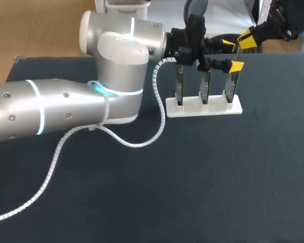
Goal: Pick up the optical module with the left hand, and insert it into the network port with the right hand.
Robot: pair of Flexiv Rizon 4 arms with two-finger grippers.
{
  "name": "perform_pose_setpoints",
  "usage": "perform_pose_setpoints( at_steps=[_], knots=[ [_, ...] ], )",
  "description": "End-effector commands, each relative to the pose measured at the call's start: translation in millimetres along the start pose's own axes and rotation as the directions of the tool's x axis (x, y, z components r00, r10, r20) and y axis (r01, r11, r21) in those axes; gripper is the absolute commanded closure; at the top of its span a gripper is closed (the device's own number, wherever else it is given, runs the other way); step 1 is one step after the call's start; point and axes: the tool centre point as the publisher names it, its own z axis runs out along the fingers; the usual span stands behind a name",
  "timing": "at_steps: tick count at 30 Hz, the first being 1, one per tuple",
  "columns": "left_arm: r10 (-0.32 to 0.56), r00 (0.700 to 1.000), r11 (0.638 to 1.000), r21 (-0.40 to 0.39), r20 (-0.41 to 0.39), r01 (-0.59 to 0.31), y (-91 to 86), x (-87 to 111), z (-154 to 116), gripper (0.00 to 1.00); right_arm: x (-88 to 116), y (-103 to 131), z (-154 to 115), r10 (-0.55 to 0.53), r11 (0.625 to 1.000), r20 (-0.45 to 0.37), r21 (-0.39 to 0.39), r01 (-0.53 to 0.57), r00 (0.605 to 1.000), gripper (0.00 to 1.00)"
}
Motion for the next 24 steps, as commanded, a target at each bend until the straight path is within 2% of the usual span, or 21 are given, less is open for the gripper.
perform_pose_setpoints(
  at_steps=[1,8,24],
  knots=[
    [0.006,0.992,1.000,0.028,-0.123,-0.003,4.8,1.9,-2,0.00,-1,-2,0,-0.004,1.000,-0.002,-0.004,0.004,1.000,1.00],
    [0.060,0.964,0.998,-0.017,-0.258,-0.067,7.3,18.9,1,0.00,-1,-3,0,-0.010,1.000,-0.003,-0.006,0.010,1.000,1.00],
    [0.044,0.948,0.996,-0.062,-0.316,-0.067,12.9,35.2,0,0.00,-1,-3,-1,-0.011,1.000,0.001,-0.005,0.011,1.000,1.00]
  ],
)
